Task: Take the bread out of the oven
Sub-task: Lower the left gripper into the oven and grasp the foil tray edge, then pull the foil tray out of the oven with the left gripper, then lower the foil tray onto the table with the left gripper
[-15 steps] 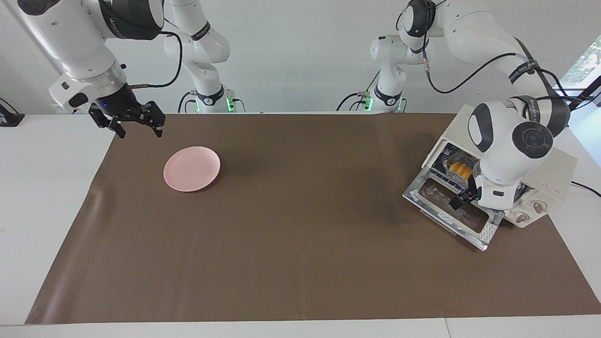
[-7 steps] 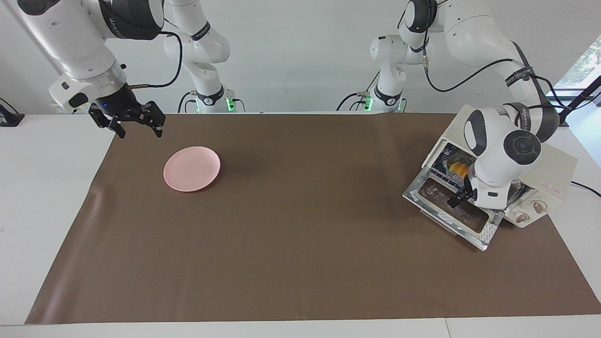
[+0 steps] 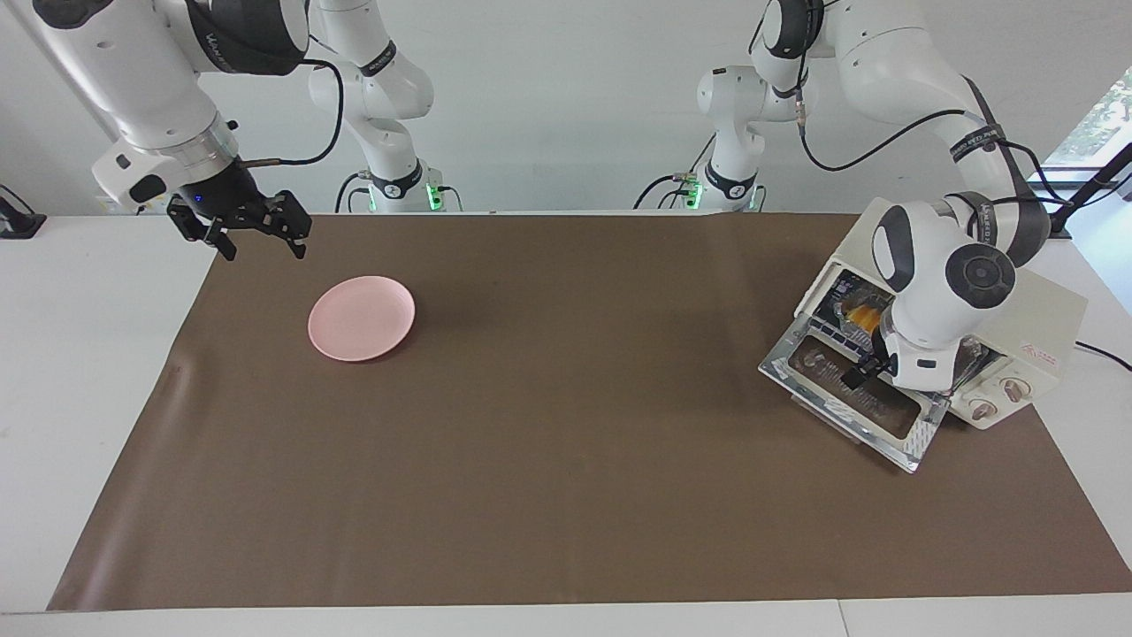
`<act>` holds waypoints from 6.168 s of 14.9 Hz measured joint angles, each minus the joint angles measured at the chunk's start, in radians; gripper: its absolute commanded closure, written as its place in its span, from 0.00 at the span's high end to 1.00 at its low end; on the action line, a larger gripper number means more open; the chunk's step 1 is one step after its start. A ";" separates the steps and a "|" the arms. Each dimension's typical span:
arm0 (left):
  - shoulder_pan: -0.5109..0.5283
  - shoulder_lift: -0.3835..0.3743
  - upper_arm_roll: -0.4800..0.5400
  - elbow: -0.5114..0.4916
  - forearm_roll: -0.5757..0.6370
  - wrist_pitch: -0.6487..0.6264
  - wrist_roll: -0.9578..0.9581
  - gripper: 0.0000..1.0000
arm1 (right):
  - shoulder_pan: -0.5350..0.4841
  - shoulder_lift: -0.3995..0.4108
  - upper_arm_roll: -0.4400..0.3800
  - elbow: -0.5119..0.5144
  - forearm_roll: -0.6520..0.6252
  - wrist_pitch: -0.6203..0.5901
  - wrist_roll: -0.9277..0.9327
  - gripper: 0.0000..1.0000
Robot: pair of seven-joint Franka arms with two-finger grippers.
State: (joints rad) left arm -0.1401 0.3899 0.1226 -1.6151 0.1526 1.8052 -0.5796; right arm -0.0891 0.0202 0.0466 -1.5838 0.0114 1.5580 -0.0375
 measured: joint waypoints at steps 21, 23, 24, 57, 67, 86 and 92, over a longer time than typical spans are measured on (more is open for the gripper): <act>0.005 -0.050 0.013 -0.111 0.004 0.092 -0.042 0.06 | 0.000 0.000 0.000 0.000 0.000 0.000 0.000 1.00; 0.006 -0.053 0.013 -0.111 0.005 0.093 -0.042 0.00 | 0.000 0.000 0.000 0.000 0.000 0.000 0.000 1.00; 0.006 -0.054 0.014 -0.111 0.007 0.093 -0.042 0.00 | 0.000 0.000 0.000 0.000 0.000 0.000 0.000 1.00; -0.641 0.024 -0.019 0.086 -0.193 0.272 -0.076 0.00 | -0.001 0.000 -0.001 0.000 0.000 0.000 0.000 1.00; -0.772 0.108 -0.016 0.063 -0.140 0.261 -0.172 0.00 | -0.004 0.000 -0.002 0.000 0.000 0.000 0.000 1.00; -0.843 0.177 0.011 0.132 -0.140 0.267 -0.299 1.00 | -0.017 -0.005 0.013 -0.018 0.000 0.004 0.000 1.00; -0.671 0.133 0.021 0.255 -0.188 0.164 -0.185 1.00 | 0.047 -0.043 0.023 -0.122 0.002 0.105 0.032 1.00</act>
State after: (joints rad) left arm -0.8110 0.5232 0.1439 -1.3605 -0.0353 1.9694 -0.7648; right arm -0.0418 -0.0226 0.0691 -1.7060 0.0133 1.6629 -0.0059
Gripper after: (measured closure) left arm 0.000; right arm 0.000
